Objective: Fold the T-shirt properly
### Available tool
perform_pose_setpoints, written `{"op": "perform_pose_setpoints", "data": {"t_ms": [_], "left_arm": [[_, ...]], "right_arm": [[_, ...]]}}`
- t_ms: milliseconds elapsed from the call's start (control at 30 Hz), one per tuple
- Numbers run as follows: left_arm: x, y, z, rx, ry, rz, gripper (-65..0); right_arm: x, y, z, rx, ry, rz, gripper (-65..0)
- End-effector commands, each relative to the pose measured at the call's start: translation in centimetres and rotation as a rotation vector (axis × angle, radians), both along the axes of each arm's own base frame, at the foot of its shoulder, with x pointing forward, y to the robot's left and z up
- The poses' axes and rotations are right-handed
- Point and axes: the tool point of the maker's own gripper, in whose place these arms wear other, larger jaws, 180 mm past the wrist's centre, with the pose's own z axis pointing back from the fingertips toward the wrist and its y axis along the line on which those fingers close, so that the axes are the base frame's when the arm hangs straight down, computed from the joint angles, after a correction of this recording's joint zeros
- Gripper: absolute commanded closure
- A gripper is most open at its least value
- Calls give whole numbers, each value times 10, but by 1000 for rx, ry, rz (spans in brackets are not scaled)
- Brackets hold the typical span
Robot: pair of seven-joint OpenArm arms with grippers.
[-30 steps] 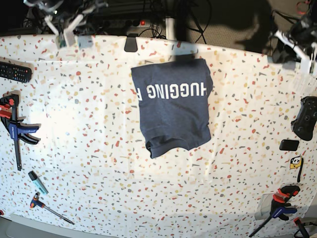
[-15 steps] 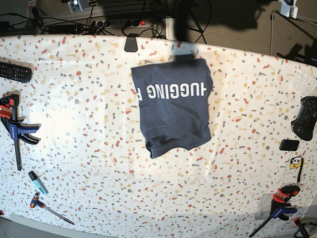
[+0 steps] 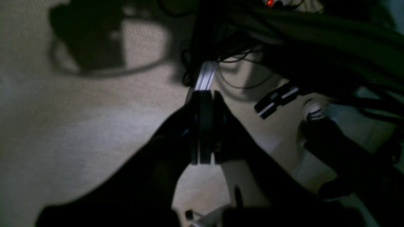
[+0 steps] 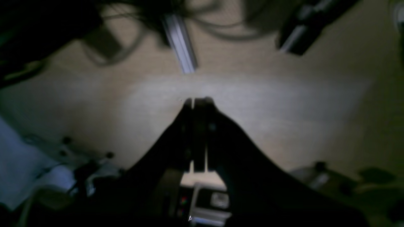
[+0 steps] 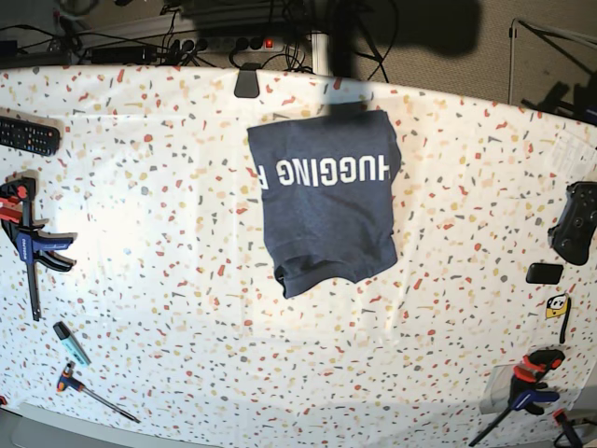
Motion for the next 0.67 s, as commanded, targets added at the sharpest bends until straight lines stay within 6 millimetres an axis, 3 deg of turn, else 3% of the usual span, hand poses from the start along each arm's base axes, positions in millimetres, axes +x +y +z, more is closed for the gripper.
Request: {"op": "perform_pose_setpoints", "data": {"t_ms": [0,167,300,433,633], "left_arm": [[1,1,-2,-3,-4,0,0],[24,-13,-21,-30,24,9,0],[45,-13,-34,6,37,32,0],[63,-26,-39,-6,21,59,0],[65,-56,-44,-9,12,12,0]], "right_arm": [[5,-13,-2,-17,-9,4,0],[20,-23,-19,-21,20,24,0],[40,-3,-29,20,-3,96,0],[57,23,-41,16,-35,197,0],[49,49,-49,10,1,329,0]]}}
